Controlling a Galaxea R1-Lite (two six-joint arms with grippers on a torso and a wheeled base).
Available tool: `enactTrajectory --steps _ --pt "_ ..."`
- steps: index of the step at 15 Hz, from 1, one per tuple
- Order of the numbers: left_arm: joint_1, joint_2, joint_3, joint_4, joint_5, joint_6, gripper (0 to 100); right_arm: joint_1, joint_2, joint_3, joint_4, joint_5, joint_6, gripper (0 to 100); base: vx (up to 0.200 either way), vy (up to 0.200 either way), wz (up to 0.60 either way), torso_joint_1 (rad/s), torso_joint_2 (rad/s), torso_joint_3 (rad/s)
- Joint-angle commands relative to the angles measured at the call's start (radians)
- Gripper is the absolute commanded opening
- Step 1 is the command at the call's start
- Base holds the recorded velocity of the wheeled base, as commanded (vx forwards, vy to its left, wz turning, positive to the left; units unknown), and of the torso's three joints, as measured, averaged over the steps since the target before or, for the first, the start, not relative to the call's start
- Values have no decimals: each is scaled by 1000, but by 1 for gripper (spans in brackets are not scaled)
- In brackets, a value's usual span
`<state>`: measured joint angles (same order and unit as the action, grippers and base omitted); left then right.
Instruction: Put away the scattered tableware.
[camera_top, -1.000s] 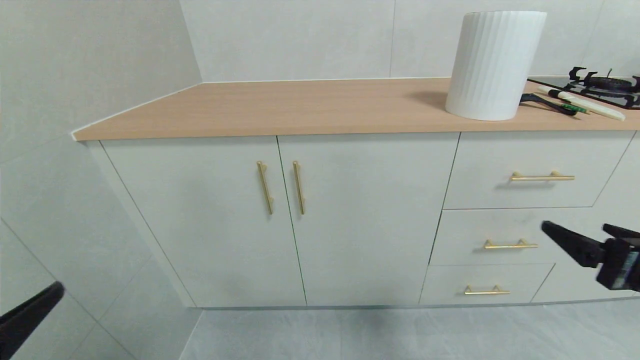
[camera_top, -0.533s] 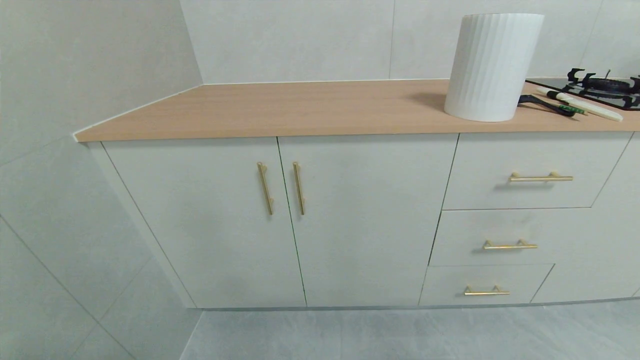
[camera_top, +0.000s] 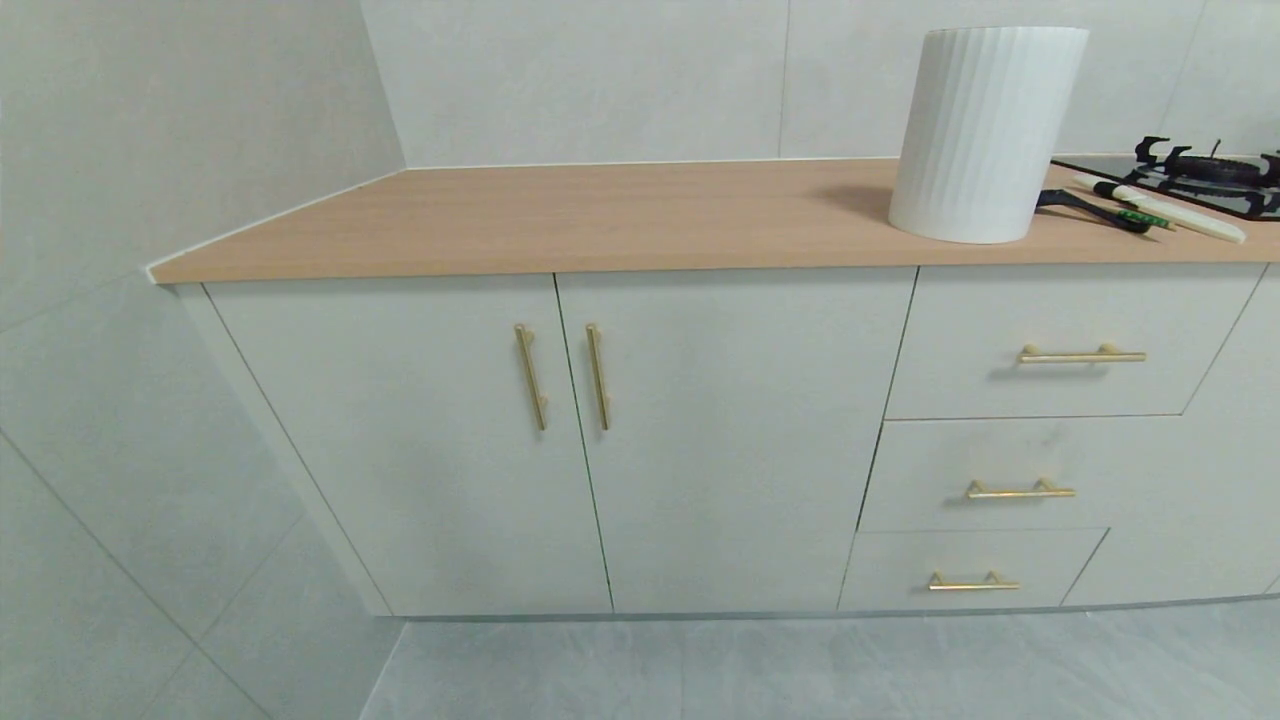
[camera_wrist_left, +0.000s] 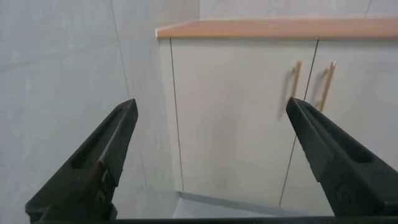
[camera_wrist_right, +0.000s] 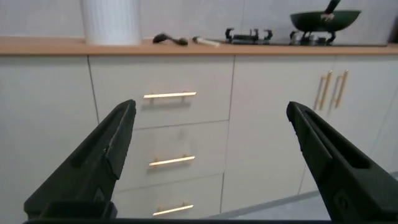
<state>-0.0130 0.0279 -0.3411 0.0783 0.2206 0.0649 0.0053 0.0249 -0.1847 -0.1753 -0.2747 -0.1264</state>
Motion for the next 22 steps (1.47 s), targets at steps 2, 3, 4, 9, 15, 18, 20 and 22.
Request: enactTrajectory --steps 2,3,4,9,15,18,20,22 --pt "8 -28 148 -23 -15 7 100 -5 -25 185 25 88 45 100 0 0 0 0 0 0" --pt "8 -28 252 -63 -38 9 100 -5 -23 185 120 115 102 100 0 0 0 0 0 0" --pt "8 -28 312 -104 -49 10 100 -4 -23 183 125 132 113 100 0 0 0 0 0 0" --pt "7 -23 340 -81 -238 -54 100 -5 -23 183 174 269 116 100 0 0 0 0 0 0" --pt "7 -26 340 -78 -238 -59 100 -5 -23 183 174 269 117 100 0 0 0 0 0 0" --pt "7 -26 340 -78 -238 -59 100 -5 -23 183 174 270 116 100 0 0 0 0 0 0" --pt "7 -26 340 -78 -238 -59 100 -4 -25 183 172 272 137 100 0 0 0 0 0 0" --pt "7 -26 340 -78 -238 -57 100 -4 -23 183 172 272 139 100 0 0 0 0 0 0"
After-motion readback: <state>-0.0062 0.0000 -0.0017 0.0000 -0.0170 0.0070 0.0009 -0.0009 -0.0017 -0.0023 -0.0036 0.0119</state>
